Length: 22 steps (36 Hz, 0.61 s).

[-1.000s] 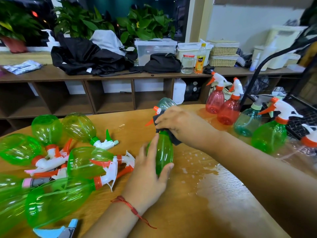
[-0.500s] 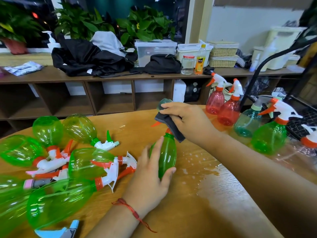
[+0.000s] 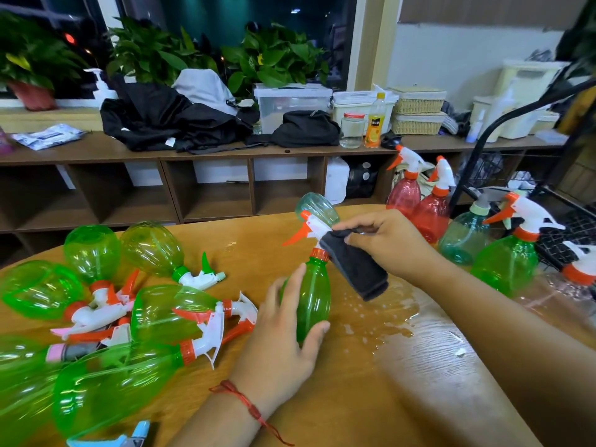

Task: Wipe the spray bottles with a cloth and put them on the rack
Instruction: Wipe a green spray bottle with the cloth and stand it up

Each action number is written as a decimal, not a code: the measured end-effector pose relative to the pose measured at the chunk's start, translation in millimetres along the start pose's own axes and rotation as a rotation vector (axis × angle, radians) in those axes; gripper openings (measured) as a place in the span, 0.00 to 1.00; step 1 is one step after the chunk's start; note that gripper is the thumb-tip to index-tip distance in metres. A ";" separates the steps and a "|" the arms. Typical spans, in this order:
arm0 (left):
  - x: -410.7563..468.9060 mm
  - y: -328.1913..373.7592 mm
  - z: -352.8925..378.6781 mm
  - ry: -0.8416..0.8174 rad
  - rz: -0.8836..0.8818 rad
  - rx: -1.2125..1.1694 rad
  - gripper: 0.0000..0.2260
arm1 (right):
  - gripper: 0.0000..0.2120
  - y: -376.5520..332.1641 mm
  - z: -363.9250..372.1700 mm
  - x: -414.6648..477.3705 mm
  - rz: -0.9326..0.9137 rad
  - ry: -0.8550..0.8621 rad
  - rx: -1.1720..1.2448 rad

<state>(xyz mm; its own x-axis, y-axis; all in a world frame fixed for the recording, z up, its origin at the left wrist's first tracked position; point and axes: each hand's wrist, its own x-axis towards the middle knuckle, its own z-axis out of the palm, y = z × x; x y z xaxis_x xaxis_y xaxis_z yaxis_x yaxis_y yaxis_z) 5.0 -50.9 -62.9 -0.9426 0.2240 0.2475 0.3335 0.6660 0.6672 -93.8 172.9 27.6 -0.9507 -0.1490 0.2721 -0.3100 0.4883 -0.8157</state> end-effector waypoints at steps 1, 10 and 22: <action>-0.6 1.6 -0.5 -0.012 0.004 0.013 0.39 | 0.13 -1.6 -1.7 2.5 -0.009 0.036 -0.005; -3.5 1.7 -2.8 0.011 0.020 0.008 0.39 | 0.12 -18.9 35.9 14.3 0.003 0.023 0.137; -3.4 1.4 -4.3 -0.002 -0.011 -0.014 0.39 | 0.08 8.9 18.6 -12.8 0.147 -0.083 0.320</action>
<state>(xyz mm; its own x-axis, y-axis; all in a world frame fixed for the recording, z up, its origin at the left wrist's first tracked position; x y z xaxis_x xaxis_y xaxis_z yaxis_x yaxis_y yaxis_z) 8.7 -53.8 -59.8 -0.9462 0.2181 0.2390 0.3235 0.6584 0.6796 -84.6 163.1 7.4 -0.9790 -0.1731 0.1080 -0.1450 0.2182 -0.9651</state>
